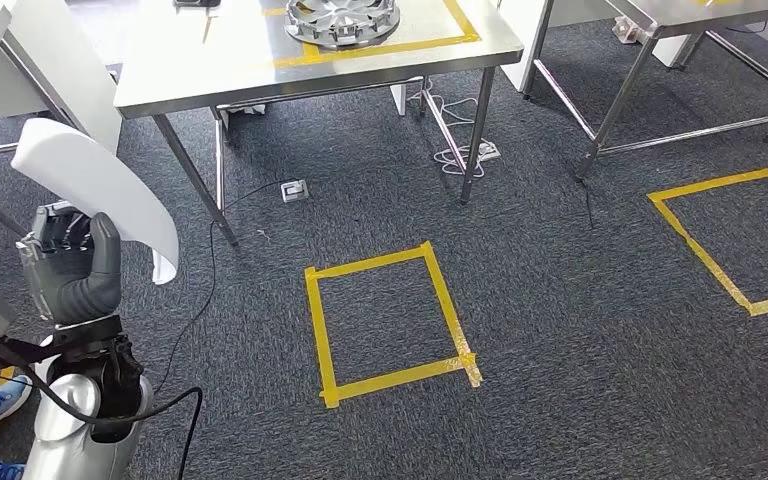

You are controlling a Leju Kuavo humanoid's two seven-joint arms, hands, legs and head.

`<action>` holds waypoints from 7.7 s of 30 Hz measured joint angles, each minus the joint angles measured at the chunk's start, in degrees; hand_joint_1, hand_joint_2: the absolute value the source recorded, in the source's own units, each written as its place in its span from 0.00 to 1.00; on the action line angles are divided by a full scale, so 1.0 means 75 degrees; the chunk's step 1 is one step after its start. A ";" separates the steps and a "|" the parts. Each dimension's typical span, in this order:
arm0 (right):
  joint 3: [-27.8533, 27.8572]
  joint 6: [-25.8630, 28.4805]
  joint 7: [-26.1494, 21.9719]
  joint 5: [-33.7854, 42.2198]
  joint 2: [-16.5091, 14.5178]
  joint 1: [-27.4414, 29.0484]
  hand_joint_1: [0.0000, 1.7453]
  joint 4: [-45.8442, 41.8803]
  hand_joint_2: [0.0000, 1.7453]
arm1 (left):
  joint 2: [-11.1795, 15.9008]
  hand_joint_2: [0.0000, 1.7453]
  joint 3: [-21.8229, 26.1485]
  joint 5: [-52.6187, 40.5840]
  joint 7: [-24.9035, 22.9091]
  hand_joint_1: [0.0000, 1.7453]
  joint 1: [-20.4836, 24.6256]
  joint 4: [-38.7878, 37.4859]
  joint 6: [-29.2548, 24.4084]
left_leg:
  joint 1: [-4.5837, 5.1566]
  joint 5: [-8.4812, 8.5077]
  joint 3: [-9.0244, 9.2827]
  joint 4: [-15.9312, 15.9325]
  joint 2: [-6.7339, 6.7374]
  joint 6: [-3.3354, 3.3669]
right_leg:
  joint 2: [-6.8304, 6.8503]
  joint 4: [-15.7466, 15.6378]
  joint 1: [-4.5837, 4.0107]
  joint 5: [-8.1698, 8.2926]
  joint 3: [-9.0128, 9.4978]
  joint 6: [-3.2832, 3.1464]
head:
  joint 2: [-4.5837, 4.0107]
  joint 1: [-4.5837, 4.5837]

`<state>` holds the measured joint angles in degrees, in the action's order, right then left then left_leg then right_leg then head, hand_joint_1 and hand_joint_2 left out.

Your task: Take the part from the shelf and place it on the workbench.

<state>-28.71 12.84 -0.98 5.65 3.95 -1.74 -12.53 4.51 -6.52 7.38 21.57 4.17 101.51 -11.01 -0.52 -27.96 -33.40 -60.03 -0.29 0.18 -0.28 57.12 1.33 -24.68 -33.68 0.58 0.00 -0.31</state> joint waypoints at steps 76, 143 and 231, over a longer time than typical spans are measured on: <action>-0.0136 -0.0188 0.0039 0.0013 -0.0015 -0.0096 0.00 0.0024 0.00 | 0.0030 1.00 0.1523 -0.0249 -0.0026 1.00 0.0431 -0.0304 -0.0477 | 0.0030 0.0470 0.0022 0.0469 0.0032 0.0281 | -0.0007 0.0245 -0.0057 -0.0347 0.0111 0.0100 | 0.0000 0.0015; -0.0180 -0.0169 0.0040 -0.0009 -0.0002 -0.0067 0.00 0.0043 0.00 | -0.0084 1.00 0.2034 -0.0180 0.0059 1.00 0.0284 -0.0176 -0.0601 | 0.0046 0.0270 0.0289 0.0530 -0.0004 0.0384 | 0.0005 0.2157 -0.0047 -0.0782 -0.1150 0.0162 | 0.0000 0.0028; -0.0192 -0.0191 -0.0113 0.0111 -0.0181 -0.0007 0.00 0.0056 0.00 | 0.0154 1.00 0.2113 -0.0333 0.0106 1.00 0.0686 -0.0460 -0.0434 | 0.0002 0.0427 0.0074 0.0492 0.0043 0.0356 | -0.0007 0.1103 -0.0081 -0.0741 -0.0288 0.0081 | 0.0000 0.0012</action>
<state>-30.15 11.41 -1.83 6.48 2.58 -1.79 -12.11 5.66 9.33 4.88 22.37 9.31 98.07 -14.27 -0.51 -24.76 -32.84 -56.34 0.03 2.85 -0.34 65.40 0.72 -30.24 -35.84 1.19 0.00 -0.21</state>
